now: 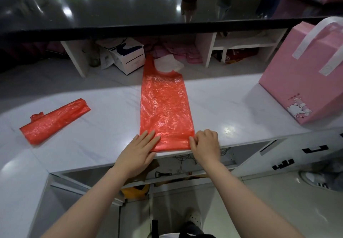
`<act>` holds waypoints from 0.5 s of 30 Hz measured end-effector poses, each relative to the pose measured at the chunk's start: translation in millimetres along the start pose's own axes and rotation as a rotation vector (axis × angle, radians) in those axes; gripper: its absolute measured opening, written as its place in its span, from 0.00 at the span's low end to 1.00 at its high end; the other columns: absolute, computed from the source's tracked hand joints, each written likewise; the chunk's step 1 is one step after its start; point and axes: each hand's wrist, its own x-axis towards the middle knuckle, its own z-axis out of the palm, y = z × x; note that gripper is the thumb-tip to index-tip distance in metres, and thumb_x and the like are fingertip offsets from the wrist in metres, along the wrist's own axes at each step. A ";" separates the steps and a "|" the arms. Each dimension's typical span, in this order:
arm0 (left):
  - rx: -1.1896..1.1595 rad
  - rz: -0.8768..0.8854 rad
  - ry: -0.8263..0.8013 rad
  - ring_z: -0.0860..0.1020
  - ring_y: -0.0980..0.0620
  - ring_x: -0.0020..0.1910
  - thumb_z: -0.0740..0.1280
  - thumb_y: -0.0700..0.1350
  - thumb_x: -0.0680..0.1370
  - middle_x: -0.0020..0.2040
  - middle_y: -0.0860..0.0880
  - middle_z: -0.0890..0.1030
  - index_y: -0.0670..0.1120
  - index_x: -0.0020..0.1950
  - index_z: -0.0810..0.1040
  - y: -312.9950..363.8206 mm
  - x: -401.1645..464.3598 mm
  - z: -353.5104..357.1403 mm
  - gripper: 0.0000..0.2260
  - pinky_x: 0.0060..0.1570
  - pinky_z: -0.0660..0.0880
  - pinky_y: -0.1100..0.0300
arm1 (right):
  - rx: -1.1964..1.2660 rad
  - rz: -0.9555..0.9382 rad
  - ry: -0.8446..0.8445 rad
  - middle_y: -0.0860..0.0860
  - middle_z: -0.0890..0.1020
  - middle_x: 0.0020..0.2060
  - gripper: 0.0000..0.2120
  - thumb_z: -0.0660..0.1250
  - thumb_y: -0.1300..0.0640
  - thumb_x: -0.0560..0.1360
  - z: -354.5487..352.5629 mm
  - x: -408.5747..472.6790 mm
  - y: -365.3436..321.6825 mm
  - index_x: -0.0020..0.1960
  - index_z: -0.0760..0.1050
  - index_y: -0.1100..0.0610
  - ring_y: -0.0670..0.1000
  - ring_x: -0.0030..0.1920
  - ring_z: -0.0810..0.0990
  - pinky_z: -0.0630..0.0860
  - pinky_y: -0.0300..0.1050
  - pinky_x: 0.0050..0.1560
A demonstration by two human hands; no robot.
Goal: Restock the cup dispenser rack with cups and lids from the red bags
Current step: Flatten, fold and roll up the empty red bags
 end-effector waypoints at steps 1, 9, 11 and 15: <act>0.013 0.003 -0.014 0.40 0.53 0.77 0.45 0.63 0.80 0.75 0.58 0.39 0.59 0.74 0.37 -1.5 -0.3 1.0 0.27 0.70 0.33 0.60 | 0.023 0.003 0.017 0.49 0.74 0.47 0.13 0.59 0.46 0.79 0.8 -0.6 0.4 0.54 0.74 0.55 0.55 0.56 0.69 0.67 0.47 0.51; 0.057 0.005 0.008 0.36 0.56 0.73 0.37 0.74 0.70 0.75 0.59 0.38 0.62 0.72 0.32 -0.8 -0.2 2.9 0.34 0.70 0.35 0.57 | -0.212 -0.233 -0.143 0.55 0.61 0.71 0.39 0.47 0.25 0.69 -0.4 -12.6 16.6 0.76 0.52 0.40 0.58 0.66 0.60 0.67 0.56 0.65; 0.024 0.005 0.016 0.38 0.57 0.74 0.42 0.74 0.71 0.75 0.60 0.39 0.63 0.73 0.34 -0.6 -0.5 1.3 0.35 0.70 0.36 0.58 | -0.193 -0.204 -0.180 0.53 0.56 0.73 0.42 0.47 0.23 0.66 -1.8 -9.3 18.0 0.76 0.54 0.40 0.56 0.69 0.55 0.64 0.56 0.68; -0.146 -0.019 0.071 0.51 0.57 0.75 0.65 0.68 0.71 0.77 0.59 0.48 0.60 0.77 0.48 -2.2 -3.9 -1.5 0.41 0.71 0.45 0.60 | -0.129 -0.215 -0.211 0.50 0.56 0.73 0.42 0.58 0.26 0.67 -5.7 -5.5 22.8 0.76 0.56 0.42 0.54 0.69 0.54 0.62 0.53 0.70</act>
